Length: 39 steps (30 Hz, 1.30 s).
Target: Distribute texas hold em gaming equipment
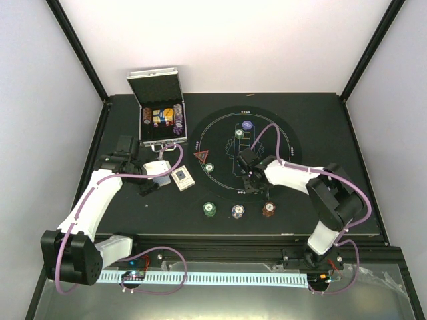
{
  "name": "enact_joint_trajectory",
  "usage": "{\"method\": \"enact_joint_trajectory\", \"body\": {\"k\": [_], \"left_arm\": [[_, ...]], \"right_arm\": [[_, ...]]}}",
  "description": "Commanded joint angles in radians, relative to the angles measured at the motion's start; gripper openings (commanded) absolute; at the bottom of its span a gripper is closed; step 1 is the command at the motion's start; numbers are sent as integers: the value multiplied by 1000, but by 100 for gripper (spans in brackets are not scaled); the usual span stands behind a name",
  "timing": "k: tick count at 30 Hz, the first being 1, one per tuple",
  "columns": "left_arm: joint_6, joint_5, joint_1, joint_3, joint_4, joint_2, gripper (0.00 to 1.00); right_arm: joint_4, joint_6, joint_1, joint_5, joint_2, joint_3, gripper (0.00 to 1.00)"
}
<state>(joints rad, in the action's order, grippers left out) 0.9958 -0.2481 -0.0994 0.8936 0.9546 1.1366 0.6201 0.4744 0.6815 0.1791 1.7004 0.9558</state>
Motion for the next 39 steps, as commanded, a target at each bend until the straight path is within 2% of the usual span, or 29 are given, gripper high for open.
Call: {"method": "enact_joint_trajectory", "body": {"k": [1,4,7,11,15,20,27,33,39], "left_arm": [[21,3,4,41,16,-17,1],[23,5,3,40,17,-16,2],[23,6,4,41,18,-17,2],[24,9,5,41,16,-15,1],[22,10,5,41,12,-12,2],[18,10,5,43,10,-8,2],[16,18,4,41,14,-7,2],[17,21,6,39,12,-15,2],[20,24,5,39,10,-12,2]], "right_arm": [[-3,-10,-24,52,8,-19,45],[23,-10,-24,67,-2,3,61],[53,-11,-21,74,-33,32,67],[101,-4,17,73,-95,78,69],[131,26,131,34,-131,130,73],[141,73,331,-20,-82,220,80],[120,82,446,-77,41,310,82],[105,77,466,-95,103,326,82],[79,78,469,-123,131,313,77]]}}
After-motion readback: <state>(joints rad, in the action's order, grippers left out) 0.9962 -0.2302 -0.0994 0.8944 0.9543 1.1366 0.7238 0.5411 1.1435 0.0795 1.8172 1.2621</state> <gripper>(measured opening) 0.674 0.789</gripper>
